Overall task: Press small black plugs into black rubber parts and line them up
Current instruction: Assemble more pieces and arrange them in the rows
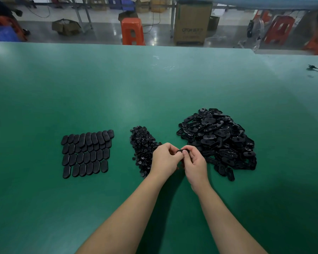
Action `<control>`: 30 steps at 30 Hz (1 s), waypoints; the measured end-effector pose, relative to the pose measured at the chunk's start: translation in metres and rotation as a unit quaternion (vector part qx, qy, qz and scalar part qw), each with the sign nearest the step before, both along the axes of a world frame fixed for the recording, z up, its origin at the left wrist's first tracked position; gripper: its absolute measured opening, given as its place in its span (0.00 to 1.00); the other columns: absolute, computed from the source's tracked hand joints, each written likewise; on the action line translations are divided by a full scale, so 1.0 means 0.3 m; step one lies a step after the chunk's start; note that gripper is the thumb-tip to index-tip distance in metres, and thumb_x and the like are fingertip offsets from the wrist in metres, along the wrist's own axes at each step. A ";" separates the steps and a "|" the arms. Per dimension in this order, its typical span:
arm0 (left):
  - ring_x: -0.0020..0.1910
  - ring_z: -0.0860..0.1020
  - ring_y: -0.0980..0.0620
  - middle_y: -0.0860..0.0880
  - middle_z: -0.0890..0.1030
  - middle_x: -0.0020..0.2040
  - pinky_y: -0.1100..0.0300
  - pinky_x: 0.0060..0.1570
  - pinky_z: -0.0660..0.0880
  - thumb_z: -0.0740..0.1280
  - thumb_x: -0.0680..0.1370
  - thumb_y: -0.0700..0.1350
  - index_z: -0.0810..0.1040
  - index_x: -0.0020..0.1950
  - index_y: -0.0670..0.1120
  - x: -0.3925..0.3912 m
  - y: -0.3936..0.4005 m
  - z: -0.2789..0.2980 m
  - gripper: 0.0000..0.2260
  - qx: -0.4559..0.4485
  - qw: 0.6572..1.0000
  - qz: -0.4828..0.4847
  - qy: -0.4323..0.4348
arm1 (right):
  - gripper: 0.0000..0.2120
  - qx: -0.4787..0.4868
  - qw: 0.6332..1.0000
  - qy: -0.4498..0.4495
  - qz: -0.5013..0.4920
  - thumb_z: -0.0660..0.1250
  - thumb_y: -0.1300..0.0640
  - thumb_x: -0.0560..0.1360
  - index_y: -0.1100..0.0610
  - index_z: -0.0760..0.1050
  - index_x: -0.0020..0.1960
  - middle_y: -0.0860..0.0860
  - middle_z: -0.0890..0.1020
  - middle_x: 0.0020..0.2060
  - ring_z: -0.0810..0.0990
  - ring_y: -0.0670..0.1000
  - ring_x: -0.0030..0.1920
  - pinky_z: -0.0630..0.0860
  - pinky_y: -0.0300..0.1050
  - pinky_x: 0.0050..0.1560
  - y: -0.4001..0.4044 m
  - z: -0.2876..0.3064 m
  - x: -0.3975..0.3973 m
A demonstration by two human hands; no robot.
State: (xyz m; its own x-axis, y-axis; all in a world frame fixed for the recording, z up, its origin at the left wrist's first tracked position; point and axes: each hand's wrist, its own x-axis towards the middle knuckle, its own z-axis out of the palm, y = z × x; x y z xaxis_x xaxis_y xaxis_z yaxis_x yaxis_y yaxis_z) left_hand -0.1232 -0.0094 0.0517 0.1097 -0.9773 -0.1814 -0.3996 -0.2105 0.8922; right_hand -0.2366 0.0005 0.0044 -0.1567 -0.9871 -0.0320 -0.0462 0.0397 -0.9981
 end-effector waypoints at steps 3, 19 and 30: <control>0.37 0.83 0.44 0.47 0.83 0.41 0.56 0.35 0.80 0.72 0.75 0.45 0.80 0.44 0.45 -0.003 0.002 0.005 0.04 -0.008 1.000 -0.001 0.002 | 0.08 -0.004 1.000 -0.006 -0.006 0.63 0.62 0.83 0.51 0.78 0.50 0.48 0.85 0.42 0.81 0.43 0.43 0.75 0.41 0.45 -0.001 0.001 0.000; 0.50 0.78 0.48 0.48 0.78 0.53 0.54 0.49 0.76 0.64 0.81 0.44 0.77 0.61 0.45 0.030 0.012 -0.026 0.10 -0.218 0.925 -0.153 -0.270 | 0.09 -0.002 0.999 0.030 -0.025 0.62 0.57 0.83 0.47 0.78 0.48 0.44 0.83 0.37 0.78 0.44 0.38 0.75 0.45 0.41 -0.004 0.000 0.003; 0.38 0.76 0.54 0.54 0.79 0.45 0.59 0.35 0.71 0.69 0.78 0.53 0.81 0.53 0.50 0.407 -0.020 0.003 0.09 -0.178 0.925 0.086 -0.324 | 0.08 0.002 0.999 0.037 -0.010 0.60 0.55 0.85 0.46 0.77 0.54 0.46 0.81 0.34 0.76 0.44 0.32 0.75 0.42 0.33 0.014 0.025 0.014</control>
